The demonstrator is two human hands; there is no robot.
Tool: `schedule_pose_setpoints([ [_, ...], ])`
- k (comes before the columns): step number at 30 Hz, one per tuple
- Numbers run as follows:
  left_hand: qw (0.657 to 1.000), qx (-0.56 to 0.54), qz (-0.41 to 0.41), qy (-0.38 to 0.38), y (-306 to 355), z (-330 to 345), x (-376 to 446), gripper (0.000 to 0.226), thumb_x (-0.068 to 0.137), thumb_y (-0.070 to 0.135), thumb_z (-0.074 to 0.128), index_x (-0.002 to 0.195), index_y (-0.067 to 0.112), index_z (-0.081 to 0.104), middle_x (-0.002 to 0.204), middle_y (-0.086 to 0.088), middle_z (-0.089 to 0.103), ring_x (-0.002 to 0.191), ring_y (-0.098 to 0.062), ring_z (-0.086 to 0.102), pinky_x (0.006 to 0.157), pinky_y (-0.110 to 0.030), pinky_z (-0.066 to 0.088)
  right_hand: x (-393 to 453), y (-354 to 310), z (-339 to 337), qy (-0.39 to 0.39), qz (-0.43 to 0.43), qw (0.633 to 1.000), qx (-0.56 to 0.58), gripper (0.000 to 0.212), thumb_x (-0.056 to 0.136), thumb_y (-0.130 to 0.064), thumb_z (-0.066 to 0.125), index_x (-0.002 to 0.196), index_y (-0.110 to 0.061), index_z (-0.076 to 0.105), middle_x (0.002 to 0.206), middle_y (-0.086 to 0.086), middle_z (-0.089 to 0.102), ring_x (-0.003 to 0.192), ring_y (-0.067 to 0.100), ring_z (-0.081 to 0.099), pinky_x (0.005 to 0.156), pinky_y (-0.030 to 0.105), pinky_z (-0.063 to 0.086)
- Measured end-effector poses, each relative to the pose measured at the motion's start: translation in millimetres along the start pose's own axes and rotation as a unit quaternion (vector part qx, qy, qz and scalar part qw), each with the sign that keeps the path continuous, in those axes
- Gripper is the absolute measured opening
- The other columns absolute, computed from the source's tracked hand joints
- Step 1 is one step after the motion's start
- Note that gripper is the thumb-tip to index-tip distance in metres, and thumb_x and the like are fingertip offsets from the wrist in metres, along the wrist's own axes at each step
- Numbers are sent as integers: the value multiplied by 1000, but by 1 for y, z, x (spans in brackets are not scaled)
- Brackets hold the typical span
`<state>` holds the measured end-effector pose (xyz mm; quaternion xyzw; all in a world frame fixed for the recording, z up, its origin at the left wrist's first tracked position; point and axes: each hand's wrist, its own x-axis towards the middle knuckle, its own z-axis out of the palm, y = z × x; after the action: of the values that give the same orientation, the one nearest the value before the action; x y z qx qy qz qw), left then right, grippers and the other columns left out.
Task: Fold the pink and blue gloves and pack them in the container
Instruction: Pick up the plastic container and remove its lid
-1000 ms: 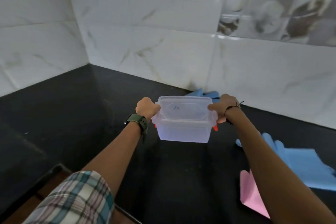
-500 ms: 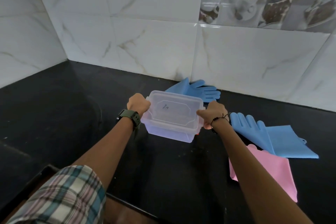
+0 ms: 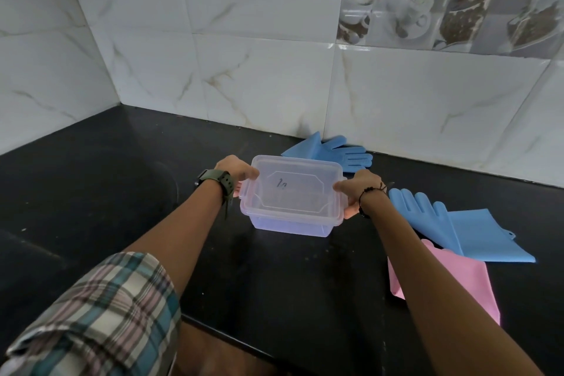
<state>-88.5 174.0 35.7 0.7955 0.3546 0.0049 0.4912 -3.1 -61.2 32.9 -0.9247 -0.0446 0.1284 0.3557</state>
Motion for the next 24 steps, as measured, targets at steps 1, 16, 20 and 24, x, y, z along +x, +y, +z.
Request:
schedule_pose_setpoints([
  [1,1000,0,-4,-8,2,-1,-1,23,78,12,66,96,-2,64,91,-16,68,77,-28,69,67,-35,58,-1,-1,-1,-8,4,1000,8,30,79,-27,66,65,-16,42,86,14,63,83,26,66,79,36,58],
  [16,995,-38,-50,-82,7,-19,1,17,77,17,70,68,8,59,52,-4,52,45,-15,44,46,-21,44,-6,4,-9,-120,77,984,102,31,81,-23,70,94,-10,45,79,12,60,67,26,67,49,36,58],
  [20,990,-35,-92,-104,11,-22,6,14,72,14,71,67,8,59,50,-2,50,43,-14,44,40,-17,45,-2,5,-14,-94,62,991,75,32,81,-31,68,89,-8,48,64,5,47,46,12,40,38,23,37],
  [24,989,1,-111,-100,15,-23,9,14,70,8,72,70,4,59,51,-6,55,39,-16,53,41,-22,51,-1,0,-16,-97,43,993,48,30,81,-27,68,92,-8,47,68,4,48,50,11,41,40,22,33],
])
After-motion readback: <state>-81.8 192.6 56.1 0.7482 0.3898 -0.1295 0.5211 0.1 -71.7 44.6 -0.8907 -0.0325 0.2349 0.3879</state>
